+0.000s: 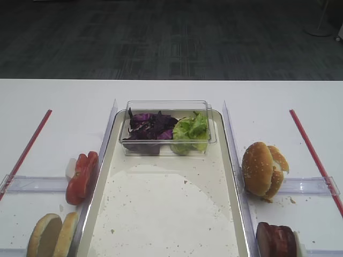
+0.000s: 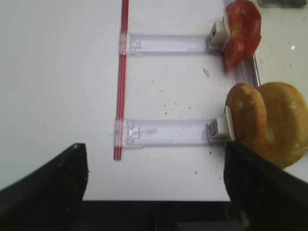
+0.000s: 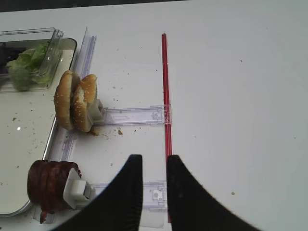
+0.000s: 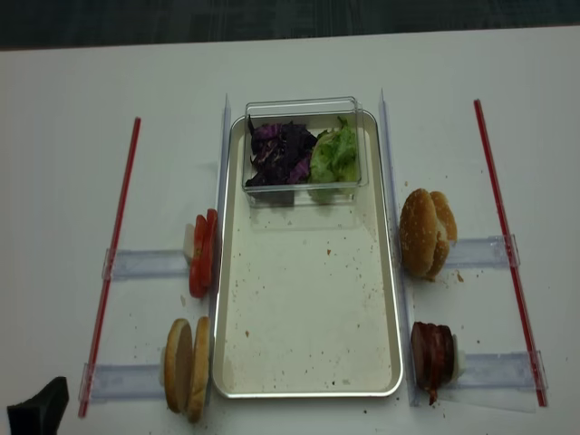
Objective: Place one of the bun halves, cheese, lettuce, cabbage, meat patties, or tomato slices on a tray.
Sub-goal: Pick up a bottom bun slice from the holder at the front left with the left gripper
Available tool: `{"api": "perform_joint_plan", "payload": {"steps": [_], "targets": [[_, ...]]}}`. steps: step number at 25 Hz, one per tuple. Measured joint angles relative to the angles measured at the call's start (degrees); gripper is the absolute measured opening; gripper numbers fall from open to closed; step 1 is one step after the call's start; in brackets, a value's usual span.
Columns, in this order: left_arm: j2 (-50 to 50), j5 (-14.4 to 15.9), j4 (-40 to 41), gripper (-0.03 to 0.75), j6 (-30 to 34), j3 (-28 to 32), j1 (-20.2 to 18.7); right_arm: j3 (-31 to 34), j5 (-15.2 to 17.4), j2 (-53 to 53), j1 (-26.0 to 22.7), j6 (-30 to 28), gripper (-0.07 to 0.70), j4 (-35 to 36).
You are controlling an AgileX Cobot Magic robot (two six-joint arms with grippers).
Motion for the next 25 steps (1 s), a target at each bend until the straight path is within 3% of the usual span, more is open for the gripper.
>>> {"api": "perform_joint_plan", "payload": {"steps": [11, 16, 25], "targets": [[25.98, -0.56, 1.96, 0.535, -1.57, 0.0, 0.0, 0.0, 0.0, 0.0, 0.0, 0.0, 0.176, 0.0], [36.33, 1.01, 3.2, 0.535, -1.57, -1.19, 0.0, 0.0, 0.0, 0.0, 0.0, 0.0, 0.176, 0.0], [42.18, 1.44, 4.08, 0.535, -1.57, -1.81, 0.0, 0.0, 0.0, 0.0, 0.0, 0.0, 0.176, 0.0]]}}
